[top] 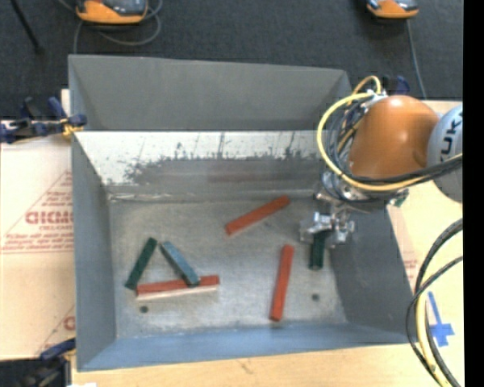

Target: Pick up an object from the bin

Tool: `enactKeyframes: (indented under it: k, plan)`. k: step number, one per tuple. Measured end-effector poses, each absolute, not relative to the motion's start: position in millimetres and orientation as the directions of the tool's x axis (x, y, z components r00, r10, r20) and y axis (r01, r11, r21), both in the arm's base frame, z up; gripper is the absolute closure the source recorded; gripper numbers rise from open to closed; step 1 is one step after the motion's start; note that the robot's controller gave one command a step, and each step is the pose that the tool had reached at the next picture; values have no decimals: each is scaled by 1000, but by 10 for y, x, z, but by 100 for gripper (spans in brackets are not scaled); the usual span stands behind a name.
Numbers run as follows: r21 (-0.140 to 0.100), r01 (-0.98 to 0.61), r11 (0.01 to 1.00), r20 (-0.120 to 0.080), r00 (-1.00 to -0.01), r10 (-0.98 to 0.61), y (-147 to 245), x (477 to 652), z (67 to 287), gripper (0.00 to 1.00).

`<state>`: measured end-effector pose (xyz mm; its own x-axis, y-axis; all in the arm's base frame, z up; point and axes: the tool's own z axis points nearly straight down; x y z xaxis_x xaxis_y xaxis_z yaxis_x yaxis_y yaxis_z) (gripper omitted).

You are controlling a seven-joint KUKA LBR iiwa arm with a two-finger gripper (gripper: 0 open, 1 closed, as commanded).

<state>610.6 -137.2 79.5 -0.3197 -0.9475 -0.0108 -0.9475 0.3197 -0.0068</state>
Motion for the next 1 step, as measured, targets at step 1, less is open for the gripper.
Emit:
enactKeyframes:
  k: [1]
  plan:
    - [-11,-946,325,-2,-325,-946,-1380,6135,1776,100]
